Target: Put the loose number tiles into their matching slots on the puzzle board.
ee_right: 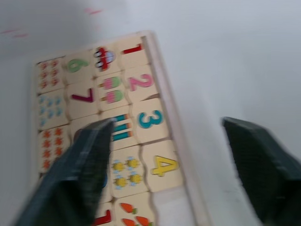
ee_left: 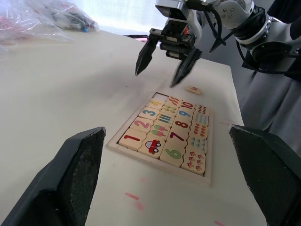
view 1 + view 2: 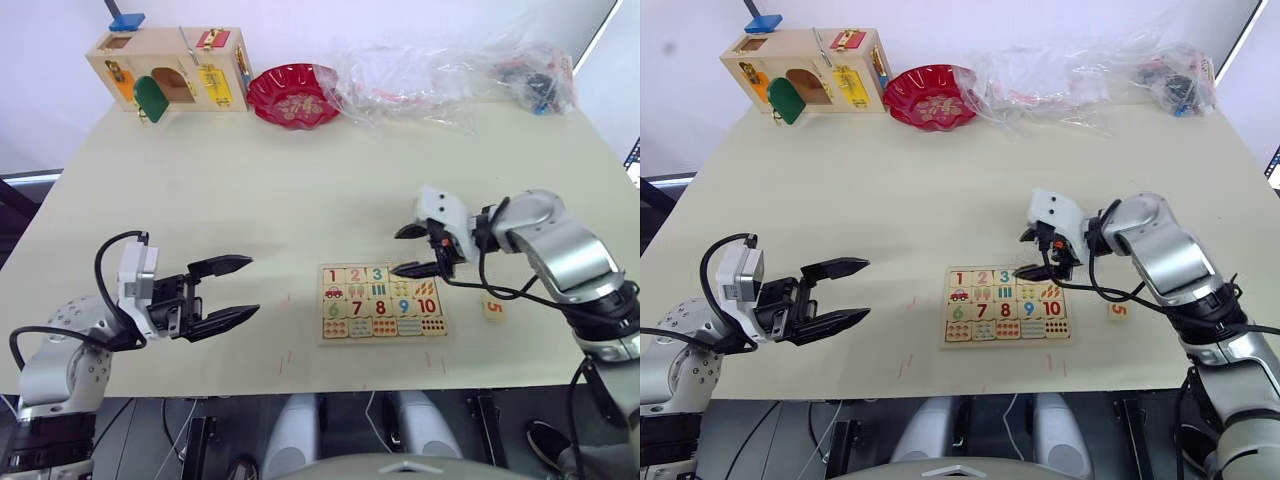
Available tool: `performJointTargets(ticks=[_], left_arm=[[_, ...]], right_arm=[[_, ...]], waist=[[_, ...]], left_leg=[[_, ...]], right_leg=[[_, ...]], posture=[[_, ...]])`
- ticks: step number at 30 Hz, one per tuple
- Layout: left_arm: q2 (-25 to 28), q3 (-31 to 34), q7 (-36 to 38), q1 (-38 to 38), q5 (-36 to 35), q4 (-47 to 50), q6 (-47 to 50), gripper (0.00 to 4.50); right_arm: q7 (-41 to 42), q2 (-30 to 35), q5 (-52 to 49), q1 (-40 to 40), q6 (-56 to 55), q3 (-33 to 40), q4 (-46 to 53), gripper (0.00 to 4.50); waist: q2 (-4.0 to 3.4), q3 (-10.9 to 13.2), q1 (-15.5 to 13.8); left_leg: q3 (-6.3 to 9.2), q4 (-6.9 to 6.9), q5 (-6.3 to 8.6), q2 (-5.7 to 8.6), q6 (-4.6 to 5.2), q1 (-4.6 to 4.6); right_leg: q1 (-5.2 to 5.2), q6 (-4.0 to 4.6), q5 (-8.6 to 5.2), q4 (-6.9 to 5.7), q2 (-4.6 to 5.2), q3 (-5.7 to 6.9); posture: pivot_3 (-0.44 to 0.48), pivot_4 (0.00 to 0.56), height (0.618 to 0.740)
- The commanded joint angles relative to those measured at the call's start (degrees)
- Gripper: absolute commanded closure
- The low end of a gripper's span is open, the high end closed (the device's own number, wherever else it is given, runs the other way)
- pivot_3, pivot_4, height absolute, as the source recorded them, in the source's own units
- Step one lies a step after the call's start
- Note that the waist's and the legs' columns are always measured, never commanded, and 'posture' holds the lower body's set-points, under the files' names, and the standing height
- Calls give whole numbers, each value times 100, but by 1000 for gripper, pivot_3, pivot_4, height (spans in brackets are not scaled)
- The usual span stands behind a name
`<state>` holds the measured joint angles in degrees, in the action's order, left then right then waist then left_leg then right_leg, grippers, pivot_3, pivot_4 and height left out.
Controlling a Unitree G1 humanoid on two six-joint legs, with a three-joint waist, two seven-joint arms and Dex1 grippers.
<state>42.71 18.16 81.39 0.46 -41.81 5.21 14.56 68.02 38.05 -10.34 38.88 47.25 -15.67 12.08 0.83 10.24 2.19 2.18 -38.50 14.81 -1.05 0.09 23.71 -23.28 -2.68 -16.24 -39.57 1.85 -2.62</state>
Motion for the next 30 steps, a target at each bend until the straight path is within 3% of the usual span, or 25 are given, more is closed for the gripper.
performJointTargets(ticks=[1, 4, 6, 7, 13, 30], left_arm=[[-1, 35, 27, -66, -47, 84, -57, 0], [2, -1, 45, -141, -34, 31, -64, 0], [-12, -39, 42, -195, -26, 18, -65, 0], [-21, -56, 38, -211, -22, 21, -64, 0], [-72, -129, 55, -295, 9, -32, -74, 0], [-52, -110, 126, -276, 24, -71, -102, 0]], right_arm=[[-200, -7, -293, -162, -234, 464, 164, 2206], [-318, 44, -428, -333, -257, 614, 231, 3729], [-355, 145, -524, -509, -210, 757, 346, 4369], [-369, 210, -584, -601, -186, 820, 416, 4447], [-663, 435, -626, -954, -231, 886, 438, 4447], [-1030, -90, -140, -647, -980, 123, -754, 4447]], waist=[[0, 0, 1], [0, 0, 8], [0, 0, 5], [0, 0, -9], [0, 0, 3], [1, 0, 7]], left_leg=[[0, -1, 0, 0, 0, 0], [1, -2, 0, 0, 0, -3], [1, -2, 0, -1, 0, -3], [1, -2, 0, -1, 0, -2], [-2, -4, 0, 1, 0, -4], [-4, -5, 0, 0, 0, -1]], right_leg=[[0, 0, 0, -3, 0, 0], [-1, 1, 0, -11, -4, -1], [-1, 1, -1, -11, -5, -1], [-1, 1, -1, -11, -5, -1], [0, 0, -1, -12, -3, -3], [-3, 0, -1, -12, -7, -6]], posture=[[0, 150, 740], [0, 150, 740], [0, 150, 740], [0, 150, 740], [0, 150, 740], [0, 150, 740]])
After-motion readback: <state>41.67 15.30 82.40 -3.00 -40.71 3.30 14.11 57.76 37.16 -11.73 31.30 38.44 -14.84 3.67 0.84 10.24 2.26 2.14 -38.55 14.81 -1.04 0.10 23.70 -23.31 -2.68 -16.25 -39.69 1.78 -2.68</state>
